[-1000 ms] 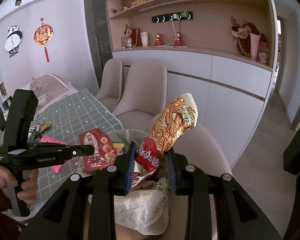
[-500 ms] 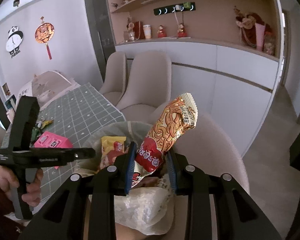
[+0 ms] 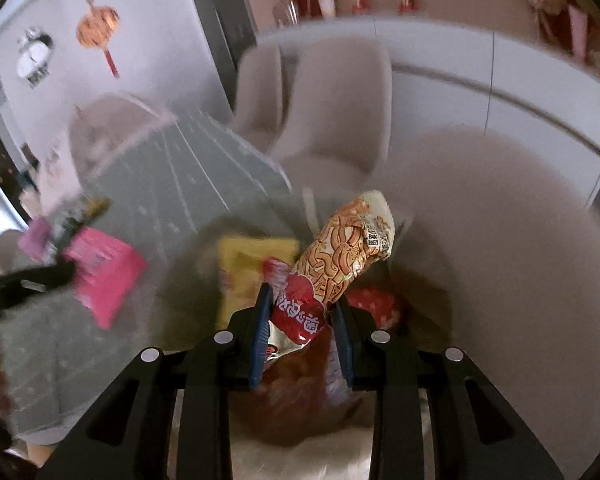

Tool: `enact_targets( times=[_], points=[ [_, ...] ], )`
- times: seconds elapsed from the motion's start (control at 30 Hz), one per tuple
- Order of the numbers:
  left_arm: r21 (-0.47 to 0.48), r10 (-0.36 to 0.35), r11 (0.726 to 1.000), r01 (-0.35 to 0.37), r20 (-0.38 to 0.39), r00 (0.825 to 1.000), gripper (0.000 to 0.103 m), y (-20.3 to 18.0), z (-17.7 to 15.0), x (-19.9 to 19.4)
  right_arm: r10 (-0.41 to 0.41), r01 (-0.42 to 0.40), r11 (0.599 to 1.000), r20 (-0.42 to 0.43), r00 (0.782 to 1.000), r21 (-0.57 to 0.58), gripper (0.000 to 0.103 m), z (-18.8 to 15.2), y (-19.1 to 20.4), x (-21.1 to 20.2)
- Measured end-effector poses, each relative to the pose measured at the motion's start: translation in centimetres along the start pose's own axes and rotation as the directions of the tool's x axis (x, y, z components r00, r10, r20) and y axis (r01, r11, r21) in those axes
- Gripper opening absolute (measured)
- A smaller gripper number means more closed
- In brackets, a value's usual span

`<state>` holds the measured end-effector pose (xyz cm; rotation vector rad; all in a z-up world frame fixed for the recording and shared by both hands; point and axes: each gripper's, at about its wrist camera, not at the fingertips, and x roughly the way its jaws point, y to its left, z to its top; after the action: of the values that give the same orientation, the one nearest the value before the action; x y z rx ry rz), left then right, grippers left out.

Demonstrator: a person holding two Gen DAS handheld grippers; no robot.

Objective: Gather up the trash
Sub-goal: 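Open both tools to drop the two wrappers into the bin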

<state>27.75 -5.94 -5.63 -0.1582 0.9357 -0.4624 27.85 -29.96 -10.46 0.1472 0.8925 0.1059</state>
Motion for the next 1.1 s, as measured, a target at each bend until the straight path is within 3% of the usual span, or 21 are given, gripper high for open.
enact_targets(
  times=[0.23,0.4,0.57,0.63,0.7,0.9,1.1],
  points=[
    [-0.067,0.098,0.993,-0.097,0.022,0.995,0.026,3.9,-0.7,-1.9,0.001,0.009,0.998,-0.169,0.986,0.060,0.028,-0.1,-0.6,4.8],
    [-0.081,0.128,0.989,-0.126,0.019,0.992,0.027,5.3,-1.0,-2.4,-0.022,0.035,0.997,-0.196,0.980,0.063,0.028,-0.1,-0.3,5.3],
    [-0.071,0.116,0.991,-0.114,0.030,0.993,0.027,6.2,-1.2,-3.0,-0.048,0.062,0.994,-0.145,0.988,0.091,0.034,-0.4,-0.3,3.9],
    [-0.077,0.111,0.991,-0.108,0.032,0.993,0.027,6.7,-1.3,-3.2,-0.042,0.054,0.994,-0.126,0.991,0.093,0.049,-0.4,0.1,3.2],
    [-0.086,0.107,0.991,-0.104,0.036,0.994,0.027,7.2,-1.2,-3.3,-0.042,0.051,0.995,-0.099,0.994,0.085,0.053,-0.5,0.4,2.4],
    [-0.129,0.102,0.987,-0.093,0.064,0.993,0.028,10.0,-1.3,-4.6,-0.092,0.093,0.993,-0.025,0.995,0.066,0.055,-0.5,1.7,-0.7],
    [-0.211,0.149,0.969,-0.130,0.079,0.986,0.028,15.0,-2.4,-6.3,-0.112,0.111,0.992,0.021,0.993,0.068,0.056,0.2,3.0,-2.7]
  ],
)
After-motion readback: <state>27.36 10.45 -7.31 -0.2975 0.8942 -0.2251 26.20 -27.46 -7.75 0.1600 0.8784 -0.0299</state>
